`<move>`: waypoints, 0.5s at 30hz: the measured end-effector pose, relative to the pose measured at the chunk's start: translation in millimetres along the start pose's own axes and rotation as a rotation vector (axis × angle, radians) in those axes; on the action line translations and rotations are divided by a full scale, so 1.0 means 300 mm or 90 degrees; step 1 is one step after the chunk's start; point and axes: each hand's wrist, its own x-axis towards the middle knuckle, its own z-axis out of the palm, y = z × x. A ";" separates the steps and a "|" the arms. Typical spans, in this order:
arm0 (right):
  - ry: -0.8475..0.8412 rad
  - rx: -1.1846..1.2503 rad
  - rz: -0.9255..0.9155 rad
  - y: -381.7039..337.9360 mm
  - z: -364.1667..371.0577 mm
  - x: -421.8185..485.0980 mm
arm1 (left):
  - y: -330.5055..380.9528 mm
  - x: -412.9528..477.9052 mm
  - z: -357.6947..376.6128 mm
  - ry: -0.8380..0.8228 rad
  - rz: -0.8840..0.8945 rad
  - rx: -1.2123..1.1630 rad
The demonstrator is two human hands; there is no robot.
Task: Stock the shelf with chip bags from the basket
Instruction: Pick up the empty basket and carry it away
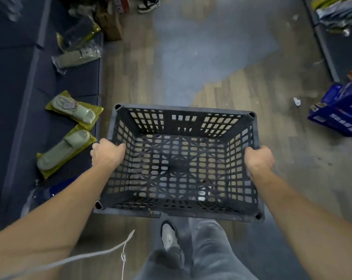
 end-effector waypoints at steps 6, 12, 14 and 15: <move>-0.006 0.013 0.001 -0.245 -0.090 0.309 | 0.408 0.130 0.030 -0.001 0.015 0.006; -0.002 0.011 -0.007 -0.504 -0.170 0.591 | 0.781 0.261 0.035 -0.007 0.036 -0.014; 0.007 -0.002 -0.012 -0.590 -0.189 0.688 | 0.899 0.315 0.038 -0.012 0.040 -0.021; 0.010 -0.007 -0.015 -0.637 -0.197 0.736 | 0.957 0.344 0.039 -0.013 0.042 -0.023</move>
